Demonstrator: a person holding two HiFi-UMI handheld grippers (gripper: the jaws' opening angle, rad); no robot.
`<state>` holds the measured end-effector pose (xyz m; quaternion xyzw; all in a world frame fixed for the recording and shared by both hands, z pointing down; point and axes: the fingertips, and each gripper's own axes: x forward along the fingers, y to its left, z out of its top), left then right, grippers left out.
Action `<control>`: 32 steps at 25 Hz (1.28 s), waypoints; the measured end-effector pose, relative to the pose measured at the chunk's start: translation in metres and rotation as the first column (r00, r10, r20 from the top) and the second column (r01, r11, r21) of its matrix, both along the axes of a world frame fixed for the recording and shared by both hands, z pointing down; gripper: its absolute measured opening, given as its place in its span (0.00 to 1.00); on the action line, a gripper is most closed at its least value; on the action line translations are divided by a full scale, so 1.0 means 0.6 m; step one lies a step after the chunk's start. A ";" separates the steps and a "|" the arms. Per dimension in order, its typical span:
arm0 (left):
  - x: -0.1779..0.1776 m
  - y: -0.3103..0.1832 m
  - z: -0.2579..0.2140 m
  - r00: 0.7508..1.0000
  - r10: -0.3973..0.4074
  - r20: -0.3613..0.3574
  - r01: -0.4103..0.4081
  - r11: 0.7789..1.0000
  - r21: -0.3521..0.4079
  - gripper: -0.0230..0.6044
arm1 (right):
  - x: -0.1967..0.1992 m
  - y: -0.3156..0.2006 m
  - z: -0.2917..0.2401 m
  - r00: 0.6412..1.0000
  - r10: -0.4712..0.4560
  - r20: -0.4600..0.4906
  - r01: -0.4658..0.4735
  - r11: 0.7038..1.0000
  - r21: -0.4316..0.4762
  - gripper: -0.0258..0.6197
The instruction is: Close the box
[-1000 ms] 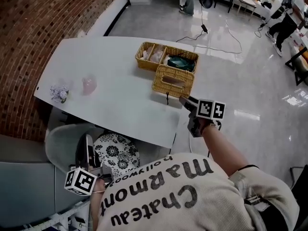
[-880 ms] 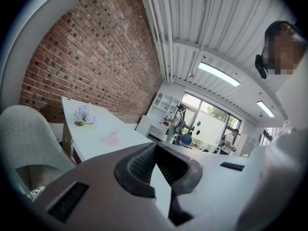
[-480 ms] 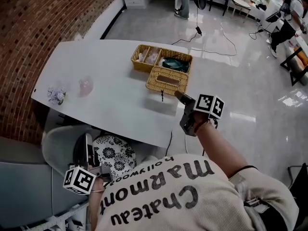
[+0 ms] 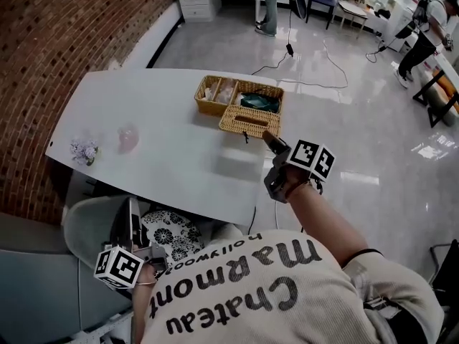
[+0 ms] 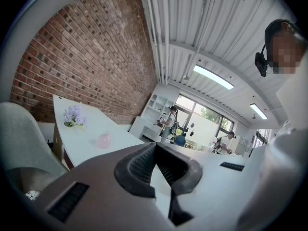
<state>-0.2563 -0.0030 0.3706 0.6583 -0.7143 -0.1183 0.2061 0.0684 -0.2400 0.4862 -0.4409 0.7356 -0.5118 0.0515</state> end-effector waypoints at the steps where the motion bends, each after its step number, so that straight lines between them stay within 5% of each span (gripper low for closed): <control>1: -0.002 -0.009 0.002 1.000 0.011 -0.003 -0.011 1.000 0.001 0.04 | 0.001 -0.004 -0.004 1.000 0.013 -0.010 -0.013 1.000 0.010 0.38; 19: -0.040 -0.259 -0.009 0.957 0.290 -0.031 -0.289 0.957 0.018 0.04 | 0.020 -0.072 -0.052 0.965 0.259 -0.033 -0.259 0.966 0.006 0.35; 32: -0.067 -0.329 0.013 0.930 0.359 -0.075 -0.359 0.933 0.020 0.04 | 0.031 -0.102 -0.074 0.916 0.377 -0.136 -0.373 0.926 0.059 0.38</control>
